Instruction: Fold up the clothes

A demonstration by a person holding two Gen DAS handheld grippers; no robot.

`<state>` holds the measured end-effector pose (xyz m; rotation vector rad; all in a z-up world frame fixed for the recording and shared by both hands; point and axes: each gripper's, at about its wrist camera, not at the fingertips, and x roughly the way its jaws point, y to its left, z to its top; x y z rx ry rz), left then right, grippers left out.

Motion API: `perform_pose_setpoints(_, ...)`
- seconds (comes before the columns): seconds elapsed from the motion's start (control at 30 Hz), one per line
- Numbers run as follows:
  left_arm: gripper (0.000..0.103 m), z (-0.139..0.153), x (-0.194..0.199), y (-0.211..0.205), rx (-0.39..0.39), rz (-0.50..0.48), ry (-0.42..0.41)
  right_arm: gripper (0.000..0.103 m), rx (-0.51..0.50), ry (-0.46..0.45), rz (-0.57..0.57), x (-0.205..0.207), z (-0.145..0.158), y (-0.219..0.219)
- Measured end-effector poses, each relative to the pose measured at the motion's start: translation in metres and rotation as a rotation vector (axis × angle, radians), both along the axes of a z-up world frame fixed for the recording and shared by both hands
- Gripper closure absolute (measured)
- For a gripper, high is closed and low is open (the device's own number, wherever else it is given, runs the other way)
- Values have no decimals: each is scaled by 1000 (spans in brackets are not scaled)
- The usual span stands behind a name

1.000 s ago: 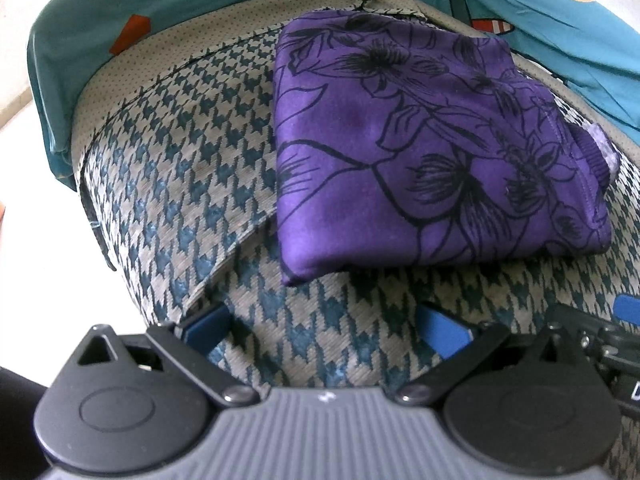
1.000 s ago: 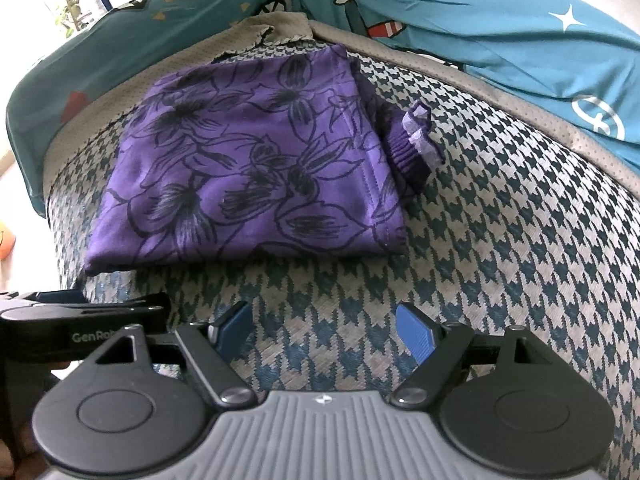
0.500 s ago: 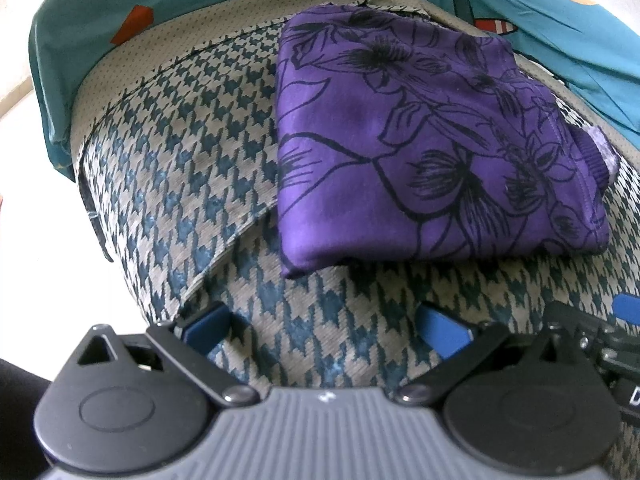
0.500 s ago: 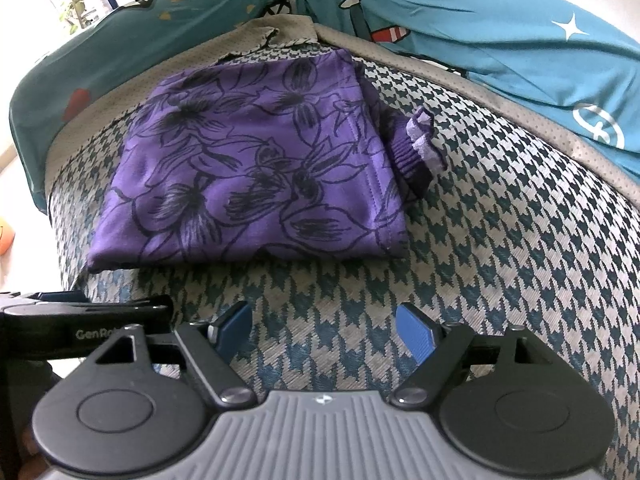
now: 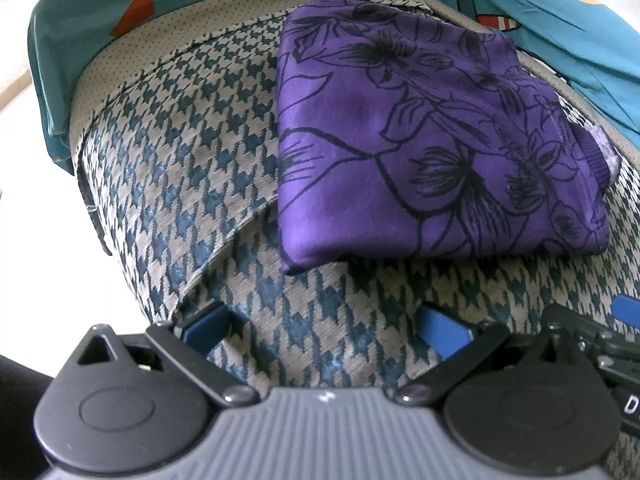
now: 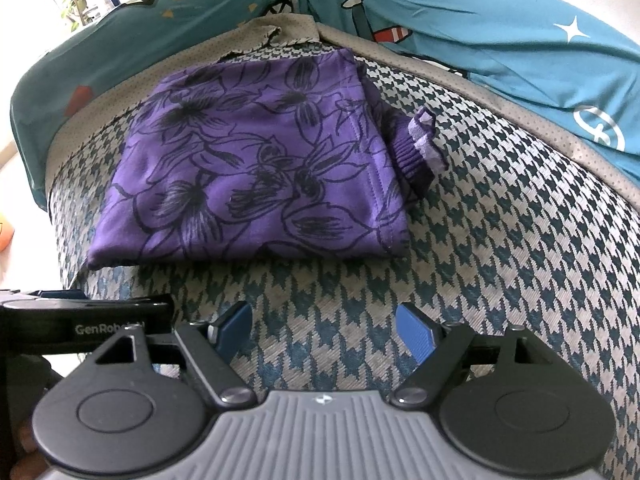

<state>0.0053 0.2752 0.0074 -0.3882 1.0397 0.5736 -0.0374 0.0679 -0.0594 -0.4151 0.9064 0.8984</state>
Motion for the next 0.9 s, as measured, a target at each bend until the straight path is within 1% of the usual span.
perform_pose_setpoints(0.9,0,-1,-2,-2,12,-12,-2,23,-4,2,1,0,0,1)
